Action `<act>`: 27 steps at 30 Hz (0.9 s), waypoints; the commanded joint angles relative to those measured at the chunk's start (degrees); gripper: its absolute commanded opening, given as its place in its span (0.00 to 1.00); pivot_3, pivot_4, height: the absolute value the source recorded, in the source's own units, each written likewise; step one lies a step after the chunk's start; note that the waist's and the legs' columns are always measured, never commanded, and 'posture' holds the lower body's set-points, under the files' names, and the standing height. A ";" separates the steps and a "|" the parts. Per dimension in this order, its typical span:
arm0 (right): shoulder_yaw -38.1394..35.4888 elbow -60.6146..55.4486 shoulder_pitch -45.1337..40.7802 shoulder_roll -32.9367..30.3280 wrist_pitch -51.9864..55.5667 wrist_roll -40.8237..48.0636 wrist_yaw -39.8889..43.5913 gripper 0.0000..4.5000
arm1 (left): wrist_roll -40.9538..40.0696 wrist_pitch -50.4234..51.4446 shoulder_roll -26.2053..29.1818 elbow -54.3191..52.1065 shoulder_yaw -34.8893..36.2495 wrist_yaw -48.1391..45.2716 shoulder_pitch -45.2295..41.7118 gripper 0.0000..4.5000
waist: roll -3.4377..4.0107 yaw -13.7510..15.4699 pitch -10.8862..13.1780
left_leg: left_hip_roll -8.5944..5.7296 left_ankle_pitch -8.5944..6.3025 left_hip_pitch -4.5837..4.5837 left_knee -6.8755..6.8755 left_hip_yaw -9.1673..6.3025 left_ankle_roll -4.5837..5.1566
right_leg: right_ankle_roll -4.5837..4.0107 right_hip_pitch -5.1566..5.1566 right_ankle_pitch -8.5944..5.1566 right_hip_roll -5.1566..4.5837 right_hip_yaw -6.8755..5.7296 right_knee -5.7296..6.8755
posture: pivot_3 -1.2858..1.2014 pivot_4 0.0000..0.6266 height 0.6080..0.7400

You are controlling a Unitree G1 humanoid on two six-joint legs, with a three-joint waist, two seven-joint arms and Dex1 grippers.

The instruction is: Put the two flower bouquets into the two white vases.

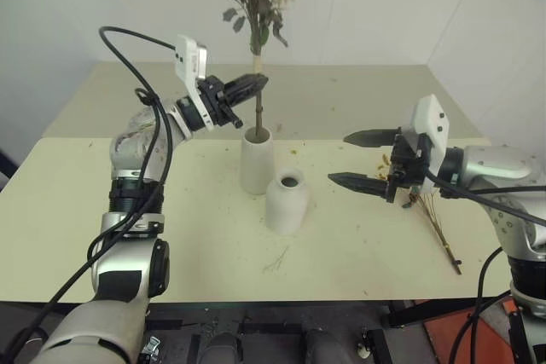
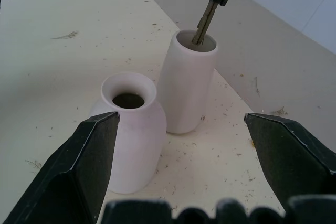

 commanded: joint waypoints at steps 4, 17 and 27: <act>-3.63 -2.84 0.95 -1.24 0.07 1.05 -0.88 1.00 | 0.29 -1.32 0.13 -0.73 0.26 0.00 0.16 0.01 | 0.00 0.02 0.00 | 0.00 0.00 0.00 0.00 0.00 0.00 | 0.00 0.00 0.00 0.00 0.00 0.00 | 0.52 0.24 1.00; -4.73 -3.87 2.18 -1.41 -0.46 0.84 -1.72 1.00 | 1.59 -1.34 -0.67 -1.83 -0.43 1.18 4.79 0.01 | 0.00 0.04 0.00 | 0.00 0.00 0.01 0.00 -0.01 0.00 | 0.00 0.01 0.00 0.00 0.00 0.00 | 0.52 0.24 1.00; -4.68 -2.68 1.87 -1.74 -0.89 0.19 -2.21 1.00 | -0.98 6.75 0.98 -7.54 0.67 1.29 6.75 0.50 | 0.00 -0.06 0.00 | 0.00 0.00 0.01 0.00 -0.01 0.00 | 0.00 0.00 0.00 0.00 0.00 0.00 | 0.52 0.24 1.00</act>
